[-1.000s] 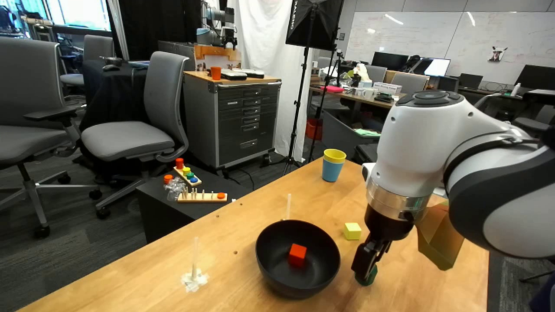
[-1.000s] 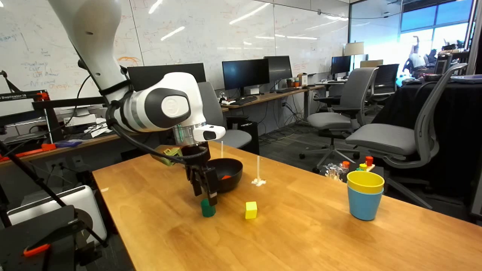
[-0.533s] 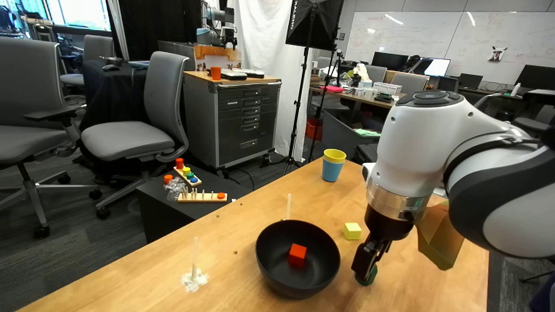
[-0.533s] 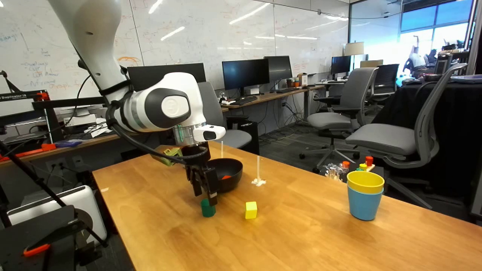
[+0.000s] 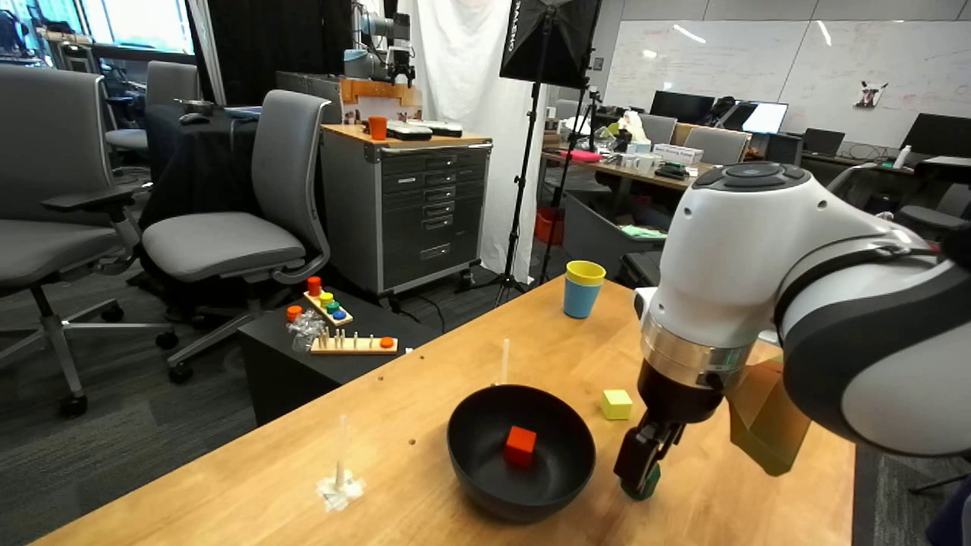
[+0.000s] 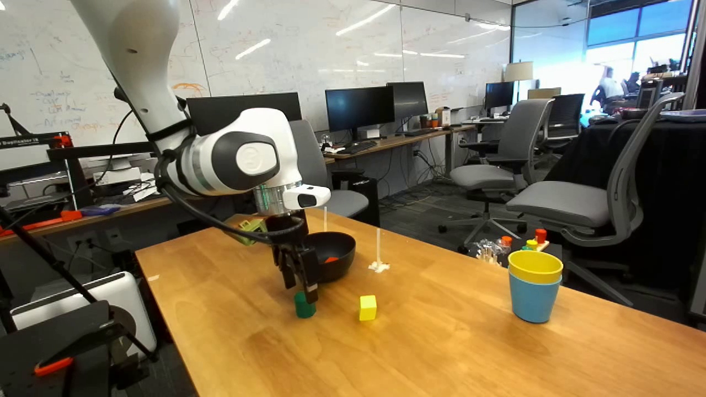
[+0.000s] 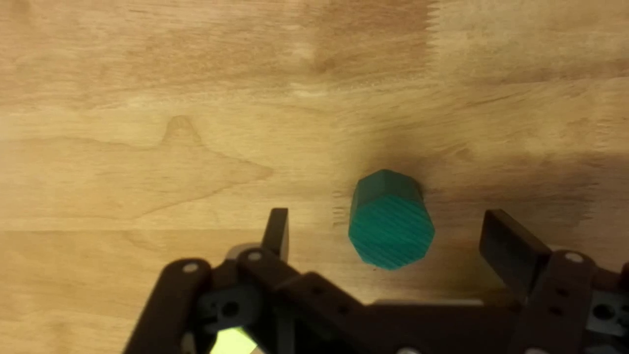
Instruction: Pick up all the block toys from the table and put them in the bowl
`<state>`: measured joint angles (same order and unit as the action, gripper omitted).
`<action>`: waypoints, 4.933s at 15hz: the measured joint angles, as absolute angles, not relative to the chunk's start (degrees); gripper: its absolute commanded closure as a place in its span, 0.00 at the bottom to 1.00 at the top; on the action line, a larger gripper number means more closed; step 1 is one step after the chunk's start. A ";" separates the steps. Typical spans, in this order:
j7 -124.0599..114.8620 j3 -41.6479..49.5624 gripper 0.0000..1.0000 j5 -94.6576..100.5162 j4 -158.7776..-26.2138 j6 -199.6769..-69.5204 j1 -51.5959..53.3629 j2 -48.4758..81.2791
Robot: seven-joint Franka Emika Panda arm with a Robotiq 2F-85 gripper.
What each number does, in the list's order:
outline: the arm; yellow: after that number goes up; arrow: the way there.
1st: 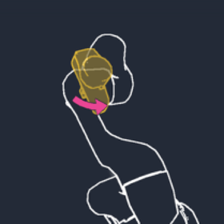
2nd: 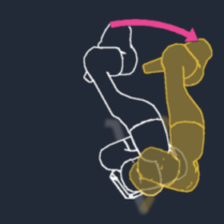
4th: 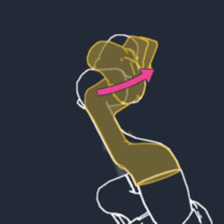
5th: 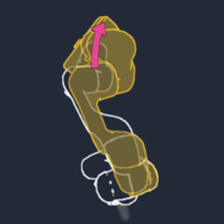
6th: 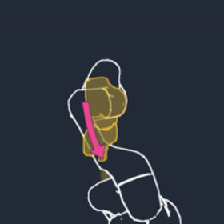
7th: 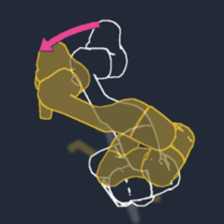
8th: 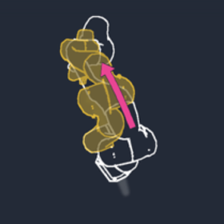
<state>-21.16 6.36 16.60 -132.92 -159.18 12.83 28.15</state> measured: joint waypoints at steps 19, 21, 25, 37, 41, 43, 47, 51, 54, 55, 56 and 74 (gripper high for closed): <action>-21.11 6.70 0.80 13.51 -130.76 -162.13 13.01 31.69; -21.06 7.41 0.80 13.65 -130.78 -161.95 13.87 31.06; -21.06 9.75 0.80 15.10 -131.11 -160.96 16.65 27.12; -23.04 4.45 0.80 8.77 -128.99 -159.23 17.14 22.06; -23.85 3.09 0.80 4.37 -126.04 -159.25 16.79 26.97; -25.05 3.32 0.80 4.09 -124.17 -159.25 16.81 30.39; -26.75 4.08 0.38 3.83 -120.23 -159.23 16.83 37.03; -27.47 4.28 0.16 2.83 -117.41 -158.60 16.88 39.30; -27.59 4.27 0.00 2.14 -115.97 -158.53 17.11 40.28; -27.59 4.24 0.00 1.79 -115.61 -158.47 17.12 40.54; -27.59 4.24 0.00 1.51 -115.32 -158.33 17.12 40.72; -27.77 10.50 0.00 6.44 -117.49 -153.36 16.44 26.38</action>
